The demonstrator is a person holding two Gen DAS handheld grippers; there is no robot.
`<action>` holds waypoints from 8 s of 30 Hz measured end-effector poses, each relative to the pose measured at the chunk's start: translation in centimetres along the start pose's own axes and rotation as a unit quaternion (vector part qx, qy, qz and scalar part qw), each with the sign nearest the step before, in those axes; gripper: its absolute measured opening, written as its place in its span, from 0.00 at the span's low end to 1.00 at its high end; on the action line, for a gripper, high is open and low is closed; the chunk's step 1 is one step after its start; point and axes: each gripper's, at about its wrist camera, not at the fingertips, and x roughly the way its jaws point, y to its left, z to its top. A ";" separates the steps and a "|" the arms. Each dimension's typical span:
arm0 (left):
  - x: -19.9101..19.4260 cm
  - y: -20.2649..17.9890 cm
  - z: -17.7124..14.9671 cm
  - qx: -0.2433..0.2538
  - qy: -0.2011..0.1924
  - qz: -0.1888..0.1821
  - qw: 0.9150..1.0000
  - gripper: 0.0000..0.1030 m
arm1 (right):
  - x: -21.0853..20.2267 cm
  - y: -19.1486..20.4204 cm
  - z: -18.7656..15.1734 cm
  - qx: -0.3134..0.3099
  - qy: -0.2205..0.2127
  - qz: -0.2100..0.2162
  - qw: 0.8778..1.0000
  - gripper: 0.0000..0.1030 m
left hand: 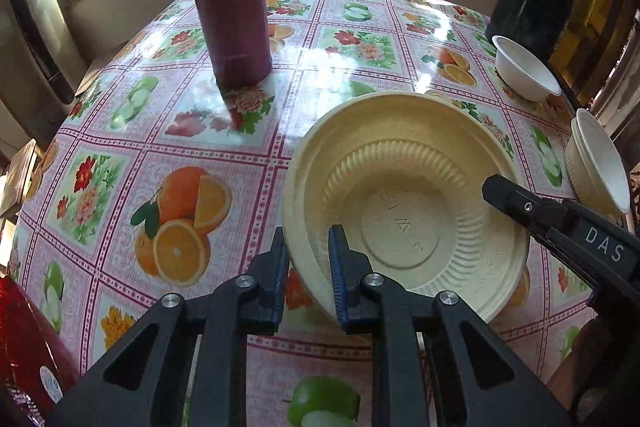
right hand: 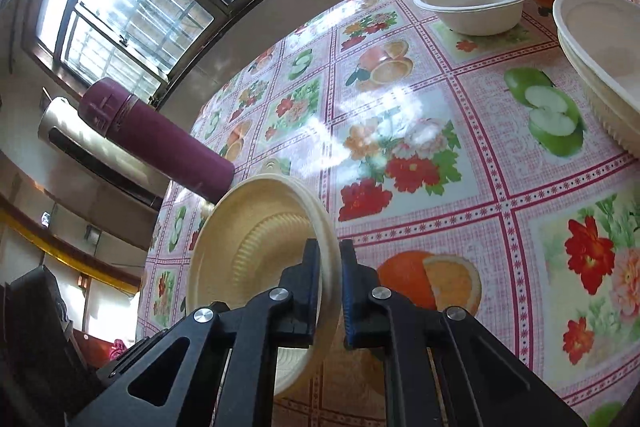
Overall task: Organize plates and bowls
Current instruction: 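Carry the beige plate with the left tool and lower it onto the red plates, then open the left tool and withdraw from the beige plate, then move the right tool to the large white bowl and grasp its rim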
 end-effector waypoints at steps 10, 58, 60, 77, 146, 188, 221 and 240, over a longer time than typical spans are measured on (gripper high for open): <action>-2.8 3.4 -4.7 -0.001 -0.018 0.018 1.000 0.17 | -1.7 4.0 -6.6 -0.075 -0.007 -0.020 0.997 0.09; -5.4 6.5 -8.8 -0.029 -0.009 -0.016 0.999 0.21 | -3.7 6.9 -11.2 -0.122 -0.052 0.008 0.991 0.10; -5.8 6.7 -8.9 -0.030 -0.011 -0.020 0.999 0.21 | -4.0 7.0 -11.4 -0.122 -0.056 0.012 0.991 0.10; -11.5 12.0 -11.5 -0.040 -0.061 -0.009 0.997 0.21 | -6.0 11.9 -14.5 -0.120 -0.063 0.098 0.986 0.10; -14.3 1.8 -9.1 0.098 -0.112 0.017 0.989 0.64 | -20.0 -18.7 4.1 0.150 -0.286 -0.032 0.946 0.64; -2.1 0.0 1.5 -0.030 -0.035 0.015 0.999 0.64 | -4.7 -5.5 0.7 0.055 0.050 0.314 0.947 0.71; 1.5 -0.5 5.3 -0.019 -0.047 0.048 0.998 0.64 | -2.6 -13.7 11.8 0.054 -0.143 -0.020 0.988 0.61; 1.1 -1.4 4.1 0.027 -0.015 0.071 0.997 0.64 | 1.3 -18.8 13.9 0.210 -0.163 -0.007 0.964 0.40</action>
